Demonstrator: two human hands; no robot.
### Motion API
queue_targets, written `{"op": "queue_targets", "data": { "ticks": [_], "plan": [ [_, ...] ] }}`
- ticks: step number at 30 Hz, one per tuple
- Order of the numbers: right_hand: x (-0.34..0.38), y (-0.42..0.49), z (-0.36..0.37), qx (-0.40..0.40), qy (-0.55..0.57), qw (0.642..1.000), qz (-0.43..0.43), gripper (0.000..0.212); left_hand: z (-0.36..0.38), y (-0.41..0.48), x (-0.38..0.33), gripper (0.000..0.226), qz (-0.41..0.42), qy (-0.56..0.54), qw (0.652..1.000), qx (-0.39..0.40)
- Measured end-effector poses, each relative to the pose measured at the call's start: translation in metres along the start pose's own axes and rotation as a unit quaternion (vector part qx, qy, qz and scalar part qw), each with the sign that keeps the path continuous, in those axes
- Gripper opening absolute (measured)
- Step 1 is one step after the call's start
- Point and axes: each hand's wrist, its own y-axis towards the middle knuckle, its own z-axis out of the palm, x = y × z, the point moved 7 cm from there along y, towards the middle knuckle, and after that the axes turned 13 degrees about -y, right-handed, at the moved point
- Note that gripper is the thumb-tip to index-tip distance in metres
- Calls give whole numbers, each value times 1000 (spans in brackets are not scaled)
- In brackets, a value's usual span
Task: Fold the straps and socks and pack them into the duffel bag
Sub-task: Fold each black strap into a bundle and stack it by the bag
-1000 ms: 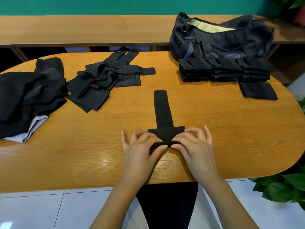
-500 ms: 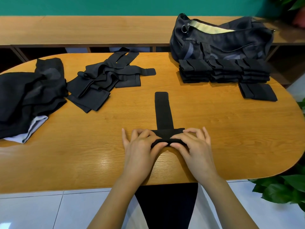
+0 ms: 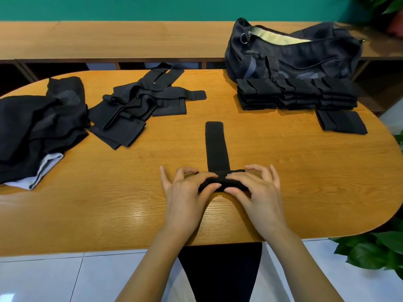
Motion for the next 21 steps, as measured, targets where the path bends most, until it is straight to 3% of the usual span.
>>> {"op": "queue_targets", "data": {
  "ticks": [5, 9, 14, 21],
  "plan": [
    [-1, 0, 1, 4, -9, 1000, -10, 37, 0, -1, -2, 30, 3, -16, 1000, -4],
    [1, 1, -3, -10, -17, 1000, -16, 35, -4, -5, -1, 45, -2, -36, 999, -11],
    [3, 2, -6, -13, -7, 1000, -10, 36, -8, -8, 5, 36, -2, -28, 1000, -10],
    [-5, 0, -9, 16, -38, 999, 6, 42, -5, -5, 9, 47, -3, -44, 999, -14]
  ]
}}
